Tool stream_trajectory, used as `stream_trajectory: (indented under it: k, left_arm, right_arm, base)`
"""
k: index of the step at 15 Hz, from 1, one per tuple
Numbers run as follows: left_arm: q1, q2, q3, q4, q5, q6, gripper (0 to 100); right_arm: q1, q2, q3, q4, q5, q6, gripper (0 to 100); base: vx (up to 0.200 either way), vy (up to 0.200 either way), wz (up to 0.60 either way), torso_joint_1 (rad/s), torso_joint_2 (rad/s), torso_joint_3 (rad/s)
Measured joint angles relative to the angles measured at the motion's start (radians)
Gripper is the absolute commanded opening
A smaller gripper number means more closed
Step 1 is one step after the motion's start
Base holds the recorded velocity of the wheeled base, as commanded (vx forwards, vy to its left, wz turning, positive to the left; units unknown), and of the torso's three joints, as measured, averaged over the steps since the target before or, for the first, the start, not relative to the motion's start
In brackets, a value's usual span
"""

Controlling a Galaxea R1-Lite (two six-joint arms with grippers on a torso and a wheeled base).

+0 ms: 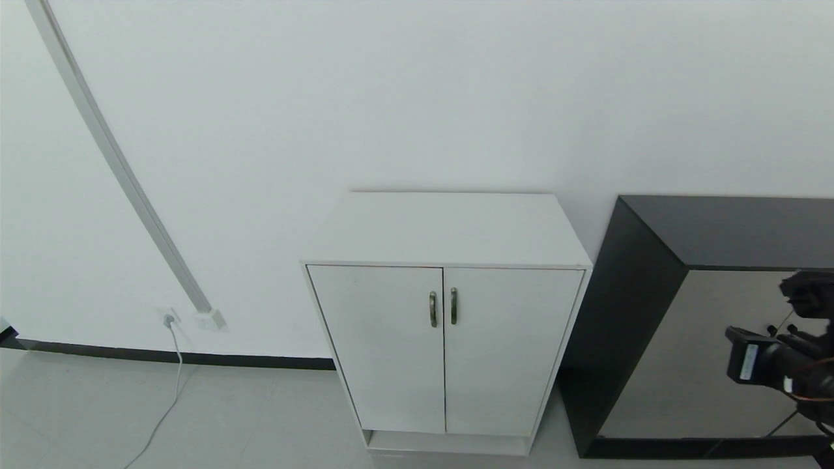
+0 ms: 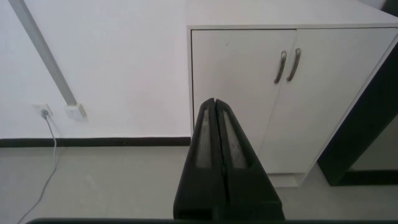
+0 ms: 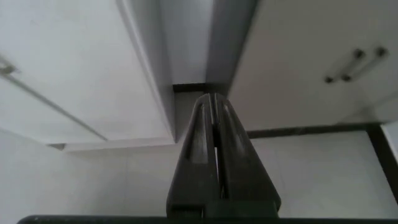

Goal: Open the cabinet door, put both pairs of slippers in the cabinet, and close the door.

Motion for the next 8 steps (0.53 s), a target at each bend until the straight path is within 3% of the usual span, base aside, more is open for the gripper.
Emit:
stream_trajectory:
  k: [2, 5, 8]
  left_arm:
    - [0.000, 0.000, 0.000, 0.000, 0.001, -0.001, 0]
    - [0.000, 0.000, 0.000, 0.000, 0.006, -0.004, 0]
    - [0.000, 0.000, 0.000, 0.000, 0.004, -0.007, 0]
  right_arm:
    - [-0.036, -0.104, 0.080, 0.012, 0.001, -0.001, 0]
    - [-0.002, -0.221, 0.197, 0.034, 0.020, 0.001, 0]
    - [0.014, -0.339, 0.237, 0.193, 0.049, 0.077, 0]
  base:
    - [0.000, 0.000, 0.00, 0.000, 0.00, 0.000]
    - [0.000, 0.000, 0.00, 0.000, 0.00, 0.000]
    - [0.000, 0.000, 0.00, 0.000, 0.00, 0.000]
